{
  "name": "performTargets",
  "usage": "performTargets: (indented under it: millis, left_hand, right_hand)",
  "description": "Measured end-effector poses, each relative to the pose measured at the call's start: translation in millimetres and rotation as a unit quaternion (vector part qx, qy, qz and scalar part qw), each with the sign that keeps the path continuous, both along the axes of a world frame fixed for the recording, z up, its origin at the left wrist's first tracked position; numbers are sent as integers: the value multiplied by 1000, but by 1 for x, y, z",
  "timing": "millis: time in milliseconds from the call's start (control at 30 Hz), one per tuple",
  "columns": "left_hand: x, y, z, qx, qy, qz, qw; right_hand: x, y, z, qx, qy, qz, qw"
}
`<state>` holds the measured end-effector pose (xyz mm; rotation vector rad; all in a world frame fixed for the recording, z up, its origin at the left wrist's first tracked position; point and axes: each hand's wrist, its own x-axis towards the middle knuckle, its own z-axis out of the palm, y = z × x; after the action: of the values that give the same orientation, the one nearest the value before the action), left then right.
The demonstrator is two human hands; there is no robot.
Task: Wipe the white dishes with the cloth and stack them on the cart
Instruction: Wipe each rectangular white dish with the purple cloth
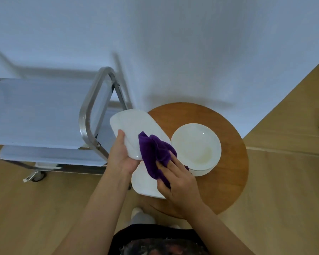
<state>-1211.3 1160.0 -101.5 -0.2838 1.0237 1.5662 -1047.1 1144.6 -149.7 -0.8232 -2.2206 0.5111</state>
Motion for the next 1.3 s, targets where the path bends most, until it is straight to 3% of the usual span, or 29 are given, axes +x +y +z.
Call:
performTargets:
  millis: [100,233,333,400,500,633,700,800,867,900,967,1033,1100,1133,1200,1300]
  left_hand:
    - [-11,-14,-25,-13,20,5,1000]
    - [-11,-37,-56,-65,57,-27,996]
    - [6,-48,-71,-135,56,-34,989]
    - [20,-50,-77,-172,66,-36,982]
    - [40,-49,-83,-205,75,-32,975]
    - [52,-44,-94,-231,74,-68,968]
    - [57,-43,-99,-206,71,-118,969]
    - [61,-40,-109,-193,148,-229,942]
    - [57,-38,-123,-223,180,-220,932]
    - [51,-38,-134,-237,223,-217,920]
    - [33,-43,-151,-248,382,-253,853]
    - [9,-53,-170,-260,548,-311,732]
    - [-14,-57,-189,-258,651,-372,609]
    - [-23,-58,-197,-254,670,-392,577]
    - [-31,-59,-209,-244,661,-407,581]
    - [-31,-63,-221,-239,631,-396,623]
  right_hand:
    - [26,-5,-18,-113,-9,-78,990]
    - [37,2,-30,-271,1,-185,945]
    - [34,13,-30,-285,-117,-71,949]
    - [28,13,-31,-241,-258,41,935]
    - [18,1,-38,-154,-386,92,905]
    - [17,-13,-60,-82,-338,22,937]
    - [22,-10,-72,-102,-318,-21,942]
    - [30,4,-93,-247,-331,-92,906]
    - [38,16,-111,-379,-314,-106,864]
    - [41,23,-119,-435,-299,-103,843]
    - [45,39,-131,-507,-282,-95,809]
    - [47,55,-139,-533,-292,-78,790]
    - [44,71,-145,-538,-326,-55,775]
    - [42,77,-147,-535,-345,-47,770]
    - [36,85,-153,-516,-392,-43,761]
    - [26,88,-157,-444,-452,-70,770]
